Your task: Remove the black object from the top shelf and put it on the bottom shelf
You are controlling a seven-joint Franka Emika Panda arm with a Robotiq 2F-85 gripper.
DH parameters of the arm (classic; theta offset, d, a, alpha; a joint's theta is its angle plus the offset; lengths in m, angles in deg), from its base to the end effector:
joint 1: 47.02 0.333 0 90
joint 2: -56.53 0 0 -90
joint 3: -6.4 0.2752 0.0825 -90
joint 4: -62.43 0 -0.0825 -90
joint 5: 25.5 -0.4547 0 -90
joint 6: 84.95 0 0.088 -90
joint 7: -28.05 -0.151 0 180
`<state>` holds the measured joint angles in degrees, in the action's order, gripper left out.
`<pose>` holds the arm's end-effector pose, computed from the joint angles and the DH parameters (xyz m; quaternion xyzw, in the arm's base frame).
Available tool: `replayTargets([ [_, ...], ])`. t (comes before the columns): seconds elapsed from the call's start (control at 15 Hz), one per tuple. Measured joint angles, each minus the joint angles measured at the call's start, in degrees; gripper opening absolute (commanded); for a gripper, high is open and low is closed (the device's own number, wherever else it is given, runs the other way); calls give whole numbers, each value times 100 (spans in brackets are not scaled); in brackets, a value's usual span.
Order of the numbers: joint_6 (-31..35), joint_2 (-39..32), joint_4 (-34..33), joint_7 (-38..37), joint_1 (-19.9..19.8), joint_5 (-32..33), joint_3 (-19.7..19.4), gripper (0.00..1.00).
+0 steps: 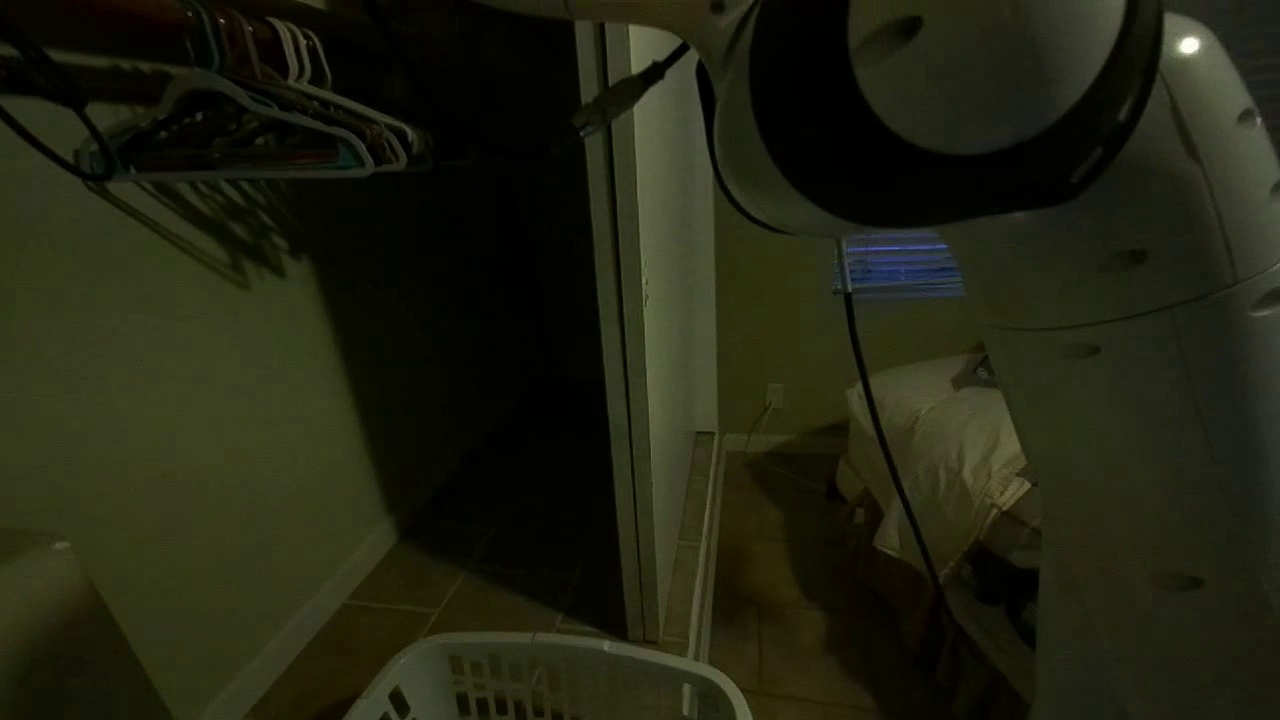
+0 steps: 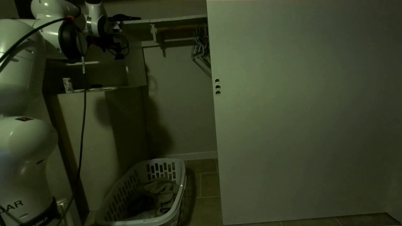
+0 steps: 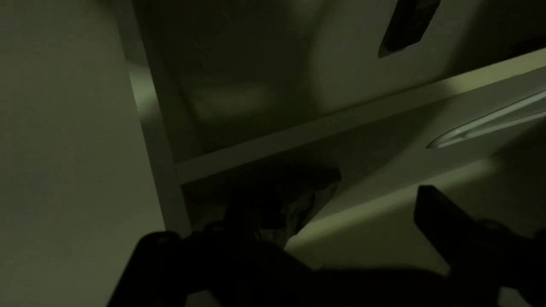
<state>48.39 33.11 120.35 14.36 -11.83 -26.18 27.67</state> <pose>0.4955 0.6129 0.6953 -0.8457 -0.2810 -0.3309 0.3105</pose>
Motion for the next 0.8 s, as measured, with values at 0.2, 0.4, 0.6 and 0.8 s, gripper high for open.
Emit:
replayTargets([
  [0.2, 66, -181, -178, -97, 87, 67, -70, 100],
  [0.4, 135, -352, -362, -169, 148, 72, -119, 80],
  [0.6, 150, -487, -554, -223, 196, 78, -165, 54],
  [0.8, 150, -590, -707, -241, 238, 79, -191, 30],
])
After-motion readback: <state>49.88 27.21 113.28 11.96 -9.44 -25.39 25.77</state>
